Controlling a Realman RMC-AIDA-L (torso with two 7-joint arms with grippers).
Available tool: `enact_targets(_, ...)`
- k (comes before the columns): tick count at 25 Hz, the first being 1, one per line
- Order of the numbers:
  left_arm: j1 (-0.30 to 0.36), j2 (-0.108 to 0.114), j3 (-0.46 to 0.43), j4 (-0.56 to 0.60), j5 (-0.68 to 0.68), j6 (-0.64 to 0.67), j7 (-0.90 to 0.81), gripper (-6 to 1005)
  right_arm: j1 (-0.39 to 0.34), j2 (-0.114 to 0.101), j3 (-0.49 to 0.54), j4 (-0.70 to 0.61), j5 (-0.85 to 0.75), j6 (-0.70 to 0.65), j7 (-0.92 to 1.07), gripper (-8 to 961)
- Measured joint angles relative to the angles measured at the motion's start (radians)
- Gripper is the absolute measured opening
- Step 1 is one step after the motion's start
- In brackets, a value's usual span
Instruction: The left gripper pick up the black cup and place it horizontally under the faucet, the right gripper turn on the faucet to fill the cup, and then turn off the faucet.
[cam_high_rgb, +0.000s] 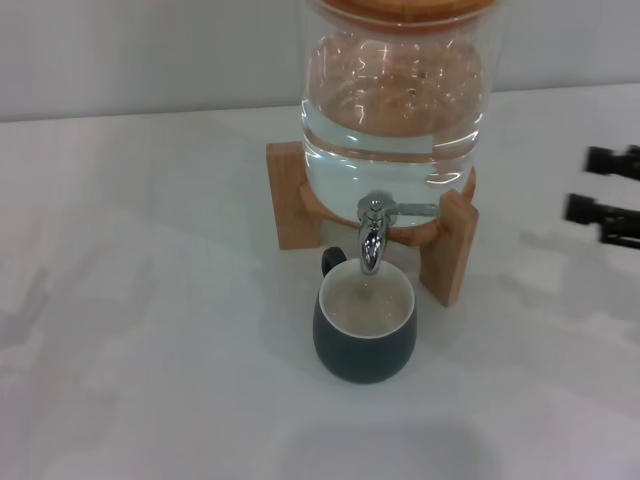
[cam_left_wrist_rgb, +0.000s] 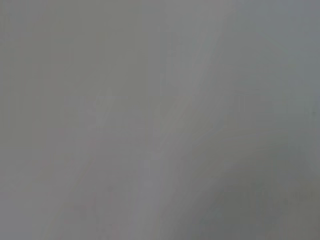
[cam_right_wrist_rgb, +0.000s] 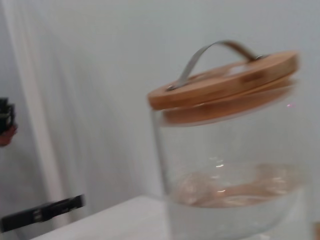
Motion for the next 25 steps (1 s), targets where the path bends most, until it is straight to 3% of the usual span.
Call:
enact_targets(8, 0.014, -0.002, -0.001, -0.023, -0.07, -0.01, 0.059, 652, -0.016, -0.003, 0.351, 0.37, 0.0, 0.088, -0.339, 781)
enact_targets(18, 0.035, -0.002, 0.0, -0.041, -0.173, -0.015, 0.127, 652, -0.034, -0.001, 0.639, 0.736, 0.0, 0.084, -0.743, 781)
enact_targets(25, 0.036, -0.002, -0.001, -0.067, -0.24, -0.039, 0.169, 652, -0.037, 0.0, 0.769, 0.886, 0.0, 0.065, -0.9, 781)
